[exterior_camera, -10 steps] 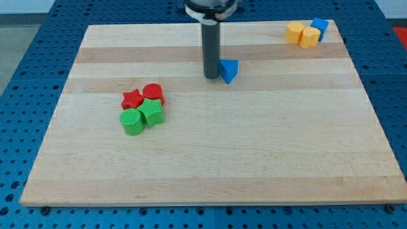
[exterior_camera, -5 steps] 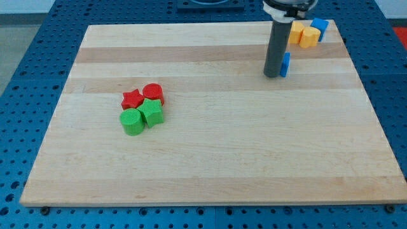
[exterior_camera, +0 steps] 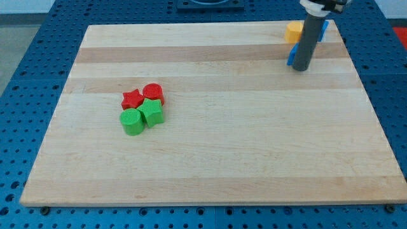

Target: Move the blue triangle below the yellow hexagon

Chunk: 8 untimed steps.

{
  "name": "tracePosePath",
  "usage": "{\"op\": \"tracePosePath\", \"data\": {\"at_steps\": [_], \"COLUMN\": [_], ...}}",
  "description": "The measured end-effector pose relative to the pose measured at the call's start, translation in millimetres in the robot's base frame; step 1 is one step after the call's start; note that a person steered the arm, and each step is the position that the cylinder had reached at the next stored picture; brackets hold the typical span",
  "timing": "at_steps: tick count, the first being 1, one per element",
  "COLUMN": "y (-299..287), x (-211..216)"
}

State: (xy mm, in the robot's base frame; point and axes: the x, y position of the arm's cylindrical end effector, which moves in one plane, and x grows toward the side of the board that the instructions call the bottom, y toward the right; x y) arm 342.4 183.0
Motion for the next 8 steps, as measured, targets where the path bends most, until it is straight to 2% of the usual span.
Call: {"op": "tracePosePath", "data": {"at_steps": [3, 5, 8], "y": [0.0, 0.0, -47.6], "x": [-36.2, -33.7, 30.0]}}
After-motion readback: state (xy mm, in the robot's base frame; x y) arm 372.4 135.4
